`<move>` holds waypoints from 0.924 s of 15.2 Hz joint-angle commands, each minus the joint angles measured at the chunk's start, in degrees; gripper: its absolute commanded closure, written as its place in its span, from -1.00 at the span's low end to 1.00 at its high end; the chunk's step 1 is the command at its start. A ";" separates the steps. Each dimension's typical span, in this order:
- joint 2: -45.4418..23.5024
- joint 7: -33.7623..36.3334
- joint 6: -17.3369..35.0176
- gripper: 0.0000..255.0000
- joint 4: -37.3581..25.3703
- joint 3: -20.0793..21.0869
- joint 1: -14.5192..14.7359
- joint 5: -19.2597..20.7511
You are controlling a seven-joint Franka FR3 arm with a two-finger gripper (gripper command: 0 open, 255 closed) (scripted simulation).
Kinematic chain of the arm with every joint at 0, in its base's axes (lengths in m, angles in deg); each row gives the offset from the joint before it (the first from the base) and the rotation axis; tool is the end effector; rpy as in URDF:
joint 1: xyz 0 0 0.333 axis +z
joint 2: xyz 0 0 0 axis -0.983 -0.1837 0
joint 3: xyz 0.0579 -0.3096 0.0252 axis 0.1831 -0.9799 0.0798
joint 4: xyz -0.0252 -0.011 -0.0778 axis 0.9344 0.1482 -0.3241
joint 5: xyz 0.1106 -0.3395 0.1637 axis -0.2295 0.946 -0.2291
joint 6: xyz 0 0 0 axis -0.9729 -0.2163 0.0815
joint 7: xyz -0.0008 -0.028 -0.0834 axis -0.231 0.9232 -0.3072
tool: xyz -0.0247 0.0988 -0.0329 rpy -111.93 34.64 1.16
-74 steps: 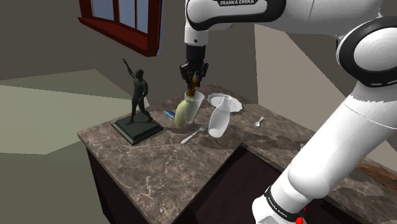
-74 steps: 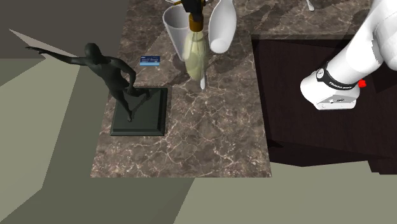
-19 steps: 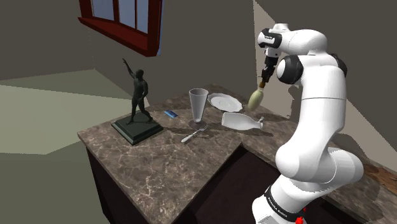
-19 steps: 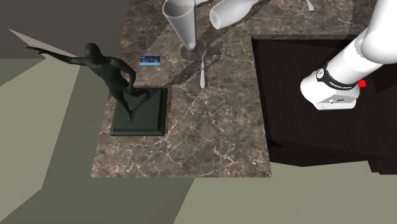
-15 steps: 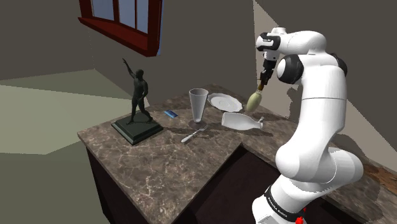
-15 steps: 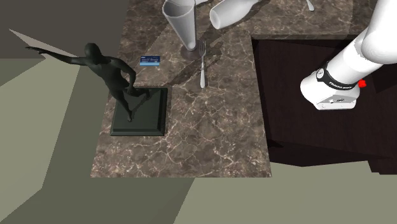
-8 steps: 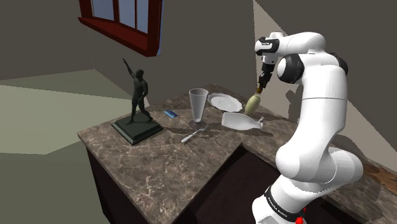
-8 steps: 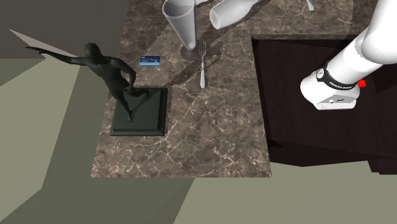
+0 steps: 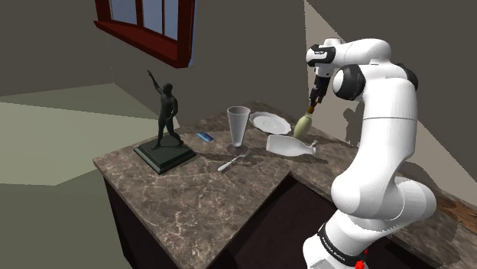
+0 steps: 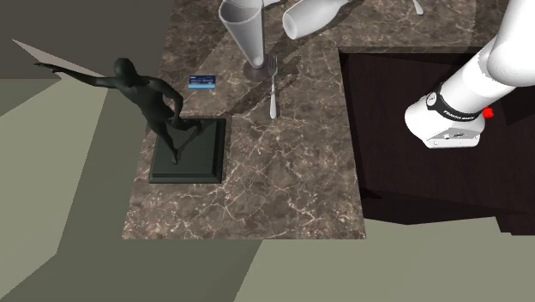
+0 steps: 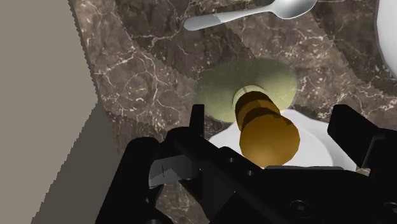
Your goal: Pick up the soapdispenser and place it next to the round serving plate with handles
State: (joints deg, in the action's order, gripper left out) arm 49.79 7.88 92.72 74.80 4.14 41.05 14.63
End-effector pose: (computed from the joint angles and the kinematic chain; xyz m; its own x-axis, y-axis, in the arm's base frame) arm 0.4727 -0.5470 0.4452 0.9890 -0.0107 -0.1472 -0.0025 -0.9984 0.0558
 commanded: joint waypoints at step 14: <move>-2.51 -0.16 -8.98 -1.00 -11.51 0.15 -0.66 -0.42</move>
